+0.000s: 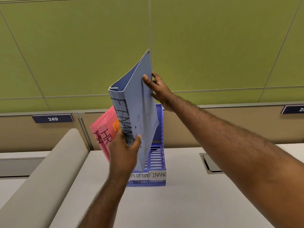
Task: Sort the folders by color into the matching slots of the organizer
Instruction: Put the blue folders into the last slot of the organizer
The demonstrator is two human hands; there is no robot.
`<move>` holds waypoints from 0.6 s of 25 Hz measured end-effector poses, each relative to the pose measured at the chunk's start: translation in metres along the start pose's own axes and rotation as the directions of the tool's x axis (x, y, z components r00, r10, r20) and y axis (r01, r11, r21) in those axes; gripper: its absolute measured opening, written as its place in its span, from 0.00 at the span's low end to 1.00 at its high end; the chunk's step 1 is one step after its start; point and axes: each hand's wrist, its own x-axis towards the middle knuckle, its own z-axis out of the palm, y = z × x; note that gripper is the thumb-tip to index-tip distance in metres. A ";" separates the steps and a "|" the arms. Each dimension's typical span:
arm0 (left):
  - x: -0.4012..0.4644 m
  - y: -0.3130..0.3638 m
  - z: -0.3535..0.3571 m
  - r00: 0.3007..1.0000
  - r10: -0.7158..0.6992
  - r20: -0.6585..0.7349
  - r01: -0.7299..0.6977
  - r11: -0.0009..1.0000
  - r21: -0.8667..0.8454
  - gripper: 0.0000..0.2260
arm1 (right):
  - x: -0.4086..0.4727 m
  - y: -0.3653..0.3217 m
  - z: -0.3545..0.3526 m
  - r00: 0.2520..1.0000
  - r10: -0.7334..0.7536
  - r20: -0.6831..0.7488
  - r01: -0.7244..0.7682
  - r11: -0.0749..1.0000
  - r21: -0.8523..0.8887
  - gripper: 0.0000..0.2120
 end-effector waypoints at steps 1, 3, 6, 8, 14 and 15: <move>0.003 -0.001 0.005 1.000 0.004 -0.005 -0.004 1.000 -0.003 0.16 | 0.004 0.003 -0.002 1.000 0.006 -0.011 -0.006 1.000 0.013 0.52; 0.009 -0.004 0.015 1.000 0.004 -0.008 -0.004 1.000 0.001 0.16 | 0.009 0.011 -0.004 0.999 0.016 -0.039 -0.015 0.999 0.040 0.50; 0.016 -0.011 0.029 1.000 0.004 -0.027 -0.004 1.000 0.003 0.14 | 0.014 0.021 -0.006 0.998 0.030 -0.059 -0.028 0.999 0.043 0.49; 0.018 -0.015 0.037 1.000 -0.003 -0.026 0.003 1.000 -0.002 0.13 | 0.015 0.029 -0.006 0.997 0.036 -0.065 -0.033 0.999 0.040 0.50; 0.021 -0.022 0.057 1.000 0.002 -0.013 -0.002 1.000 -0.024 0.14 | 0.019 0.051 -0.015 0.996 0.057 -0.072 -0.054 0.998 0.033 0.48; 0.022 -0.024 0.060 1.000 -0.006 -0.006 0.006 1.000 -0.022 0.14 | 0.017 0.053 -0.016 0.996 0.061 -0.071 -0.059 0.998 0.035 0.48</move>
